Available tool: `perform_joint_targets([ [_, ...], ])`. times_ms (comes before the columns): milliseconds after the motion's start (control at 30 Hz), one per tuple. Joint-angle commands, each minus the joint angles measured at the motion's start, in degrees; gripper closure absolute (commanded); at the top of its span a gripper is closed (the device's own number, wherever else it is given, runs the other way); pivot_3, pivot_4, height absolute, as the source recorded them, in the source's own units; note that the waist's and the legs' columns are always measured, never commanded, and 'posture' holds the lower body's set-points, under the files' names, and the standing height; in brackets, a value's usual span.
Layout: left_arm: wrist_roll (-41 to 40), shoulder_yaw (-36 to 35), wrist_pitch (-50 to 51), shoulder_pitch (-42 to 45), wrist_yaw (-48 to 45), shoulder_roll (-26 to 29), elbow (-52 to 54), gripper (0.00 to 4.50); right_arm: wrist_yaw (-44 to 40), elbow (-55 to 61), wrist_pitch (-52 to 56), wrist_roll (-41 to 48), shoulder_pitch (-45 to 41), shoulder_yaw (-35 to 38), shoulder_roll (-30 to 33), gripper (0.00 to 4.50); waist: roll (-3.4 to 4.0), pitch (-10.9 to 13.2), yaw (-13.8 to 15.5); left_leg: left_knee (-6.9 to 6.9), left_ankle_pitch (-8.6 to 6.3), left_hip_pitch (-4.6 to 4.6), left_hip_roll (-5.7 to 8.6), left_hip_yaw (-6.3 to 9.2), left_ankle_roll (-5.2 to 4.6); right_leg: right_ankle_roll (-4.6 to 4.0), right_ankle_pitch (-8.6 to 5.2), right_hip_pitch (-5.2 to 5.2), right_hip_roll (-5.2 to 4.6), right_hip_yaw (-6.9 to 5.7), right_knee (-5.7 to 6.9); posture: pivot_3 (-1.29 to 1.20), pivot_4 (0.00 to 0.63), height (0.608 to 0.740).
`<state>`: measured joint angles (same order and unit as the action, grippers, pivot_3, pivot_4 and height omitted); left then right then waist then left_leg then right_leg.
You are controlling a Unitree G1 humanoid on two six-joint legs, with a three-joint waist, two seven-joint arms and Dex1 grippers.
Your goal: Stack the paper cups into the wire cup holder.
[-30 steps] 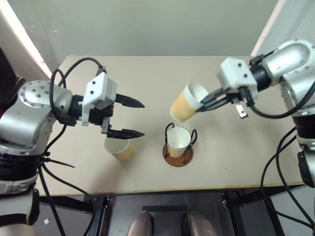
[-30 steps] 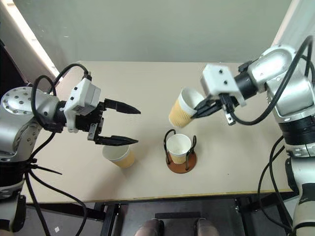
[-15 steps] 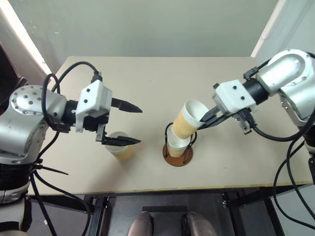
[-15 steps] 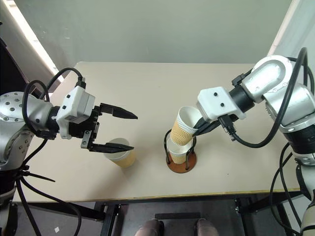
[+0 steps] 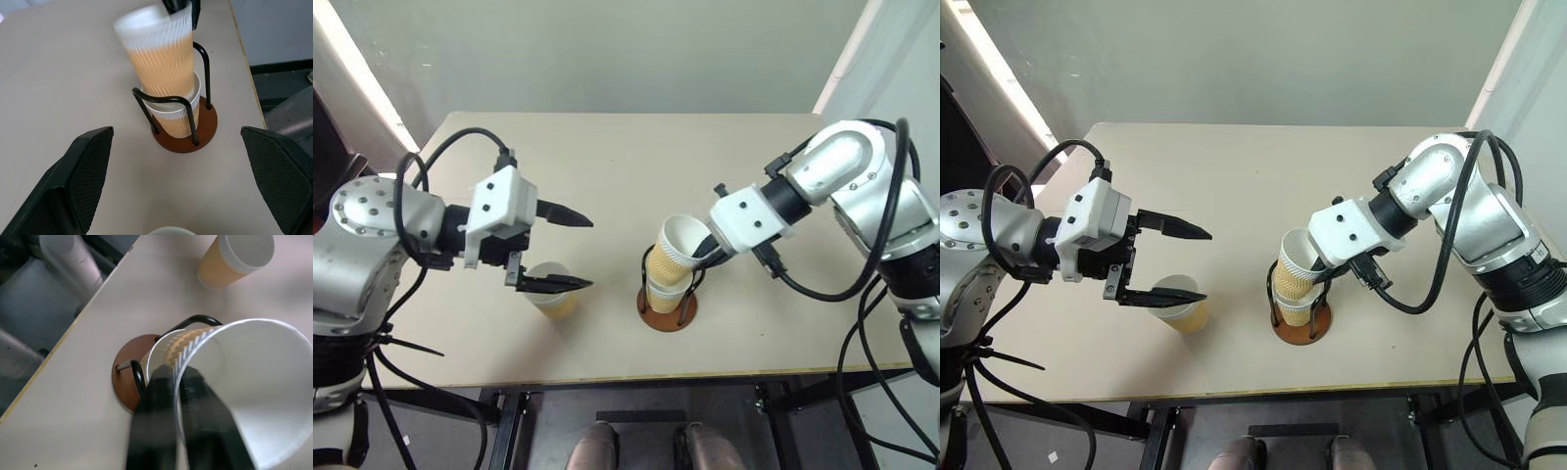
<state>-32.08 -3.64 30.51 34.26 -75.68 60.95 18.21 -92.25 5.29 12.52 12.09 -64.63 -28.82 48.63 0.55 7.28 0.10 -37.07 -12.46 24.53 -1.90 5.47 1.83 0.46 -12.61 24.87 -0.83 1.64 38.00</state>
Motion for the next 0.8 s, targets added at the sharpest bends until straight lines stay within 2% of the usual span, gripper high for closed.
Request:
perform_joint_targets([
  [33,-0.2,-2.0,-0.4,0.2,0.3,1.2,0.9,0.0,-0.3,0.2,-0.7,-0.3,-1.7,0.5,0.2,2.83,0.0,0.0,0.0,0.0,0.0,0.0,0.0,0.0,0.0,0.0,0.0,0.0,0.0,0.0,0.0,0.0,0.15,0.74],
  [200,1.1,-1.3,-2.0,1.4,-0.6,1.9,-1.3,0.0,1.2,-0.9,2.1,0.5,-3.8,4.9,-1.3,1.11,0.0,0.0,0.0,0.02,0.0,-0.01,0.0,0.0,0.0,-0.02,-0.02,0.01,0.0,0.0,0.0,0.0,0.15,0.74],
  [300,5.1,0.5,-5.0,4.1,-1.9,3.1,-7.5,0.0,9.2,-2.0,8.8,4.6,-3.9,11.5,-5.9,0.04,0.0,0.0,0.0,0.02,0.0,-0.02,0.0,0.0,0.0,-0.15,-0.09,0.01,0.0,0.0,0.01,0.0,0.15,0.74],
  [367,8.5,2.3,-7.0,6.6,-2.7,3.8,-13.0,0.0,16.0,-0.7,16.5,8.1,-2.6,15.6,-10.2,0.04,-0.01,0.0,0.0,0.02,0.0,-0.04,-0.01,0.02,0.0,-0.2,-0.1,0.03,0.0,0.0,0.04,0.0,0.15,0.74],
  [533,16.2,9.5,-10.9,11.7,-5.6,1.9,-25.5,0.0,27.1,7.7,23.3,7.9,3.2,16.4,-16.7,0.04,-0.08,0.0,0.1,0.08,0.0,-0.09,0.0,0.06,0.02,-0.29,-0.13,0.01,0.01,-0.01,0.02,0.0,0.15,0.74],
  [800,25.1,17.9,-18.2,17.1,-10.0,-4.8,-37.5,0.0,29.9,13.5,30.5,11.1,6.5,17.0,-16.1,0.04,-0.18,-0.1,0.3,-0.05,0.0,0.48,0.03,0.11,0.02,0.29,0.21,0.42,-0.02,-0.04,-0.1,0.0,0.15,0.74],
])
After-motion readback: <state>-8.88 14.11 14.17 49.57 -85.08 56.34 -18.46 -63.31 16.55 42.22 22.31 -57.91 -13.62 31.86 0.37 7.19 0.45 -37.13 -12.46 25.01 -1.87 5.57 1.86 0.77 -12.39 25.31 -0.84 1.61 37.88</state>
